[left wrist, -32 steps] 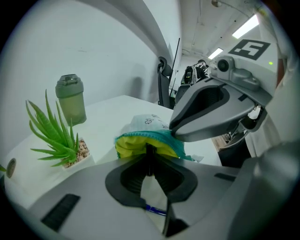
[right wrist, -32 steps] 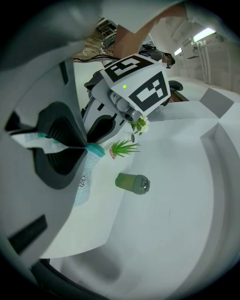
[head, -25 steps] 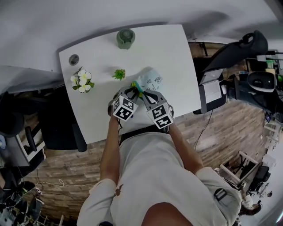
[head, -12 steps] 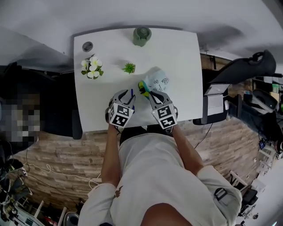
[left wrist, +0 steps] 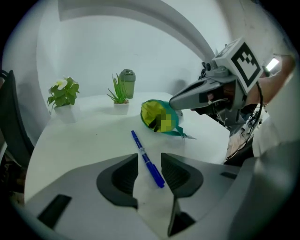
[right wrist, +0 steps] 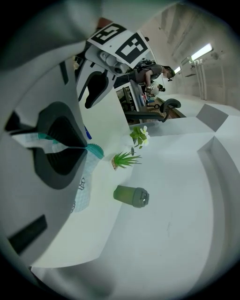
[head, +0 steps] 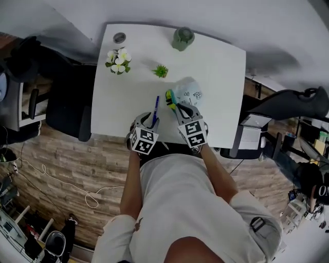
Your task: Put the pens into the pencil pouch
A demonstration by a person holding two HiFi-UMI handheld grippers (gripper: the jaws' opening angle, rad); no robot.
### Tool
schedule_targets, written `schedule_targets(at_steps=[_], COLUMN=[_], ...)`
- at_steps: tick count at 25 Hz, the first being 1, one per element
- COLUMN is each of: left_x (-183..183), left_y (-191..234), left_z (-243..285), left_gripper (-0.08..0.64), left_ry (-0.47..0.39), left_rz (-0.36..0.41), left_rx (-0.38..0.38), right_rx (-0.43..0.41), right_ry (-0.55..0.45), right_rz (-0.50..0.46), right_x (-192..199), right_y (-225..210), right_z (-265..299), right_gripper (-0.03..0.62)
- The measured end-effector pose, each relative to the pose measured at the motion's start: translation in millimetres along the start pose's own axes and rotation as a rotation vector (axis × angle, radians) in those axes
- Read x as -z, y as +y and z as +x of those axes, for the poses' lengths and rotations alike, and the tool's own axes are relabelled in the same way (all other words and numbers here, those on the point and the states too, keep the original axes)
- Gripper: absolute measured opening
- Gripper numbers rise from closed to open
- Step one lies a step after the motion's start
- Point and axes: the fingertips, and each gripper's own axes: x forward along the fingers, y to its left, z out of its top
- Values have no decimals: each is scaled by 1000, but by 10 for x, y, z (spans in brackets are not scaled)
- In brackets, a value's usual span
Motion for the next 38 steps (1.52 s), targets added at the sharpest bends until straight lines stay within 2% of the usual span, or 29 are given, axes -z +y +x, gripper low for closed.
schedule_targets(at_steps=[6,11,18,23,27,31,38], left_x=[199,297,254,132,26,-132,-374], left_y=[-54,-25,15,33,20,-8,-71], left_z=[104,151,2,-228,-284,-212,26], left_gripper=[130,55,49,49,49,49,49], left_ry=[30,58,63,45,56,63,82], left_rz=[-68,-75,-73,-12,73,160,260], left_rx=[-40,-88,-57,3,76,152,255], right_rx=[-43,-56,-55,-37,-16,8,50], right_ry=[2,10,4,-1,-8,-12,-18], right_rz=[-43,-61,-54,-34,-10,13,56], right_x=[7,34,-5,-34,-54,-78,-111], right_y=[8,4,13,-10,-21,-38,-68], right_z=[6,1,-11,-6,-18,-44,-73], right_gripper=[14,14,14,14,14,14,14])
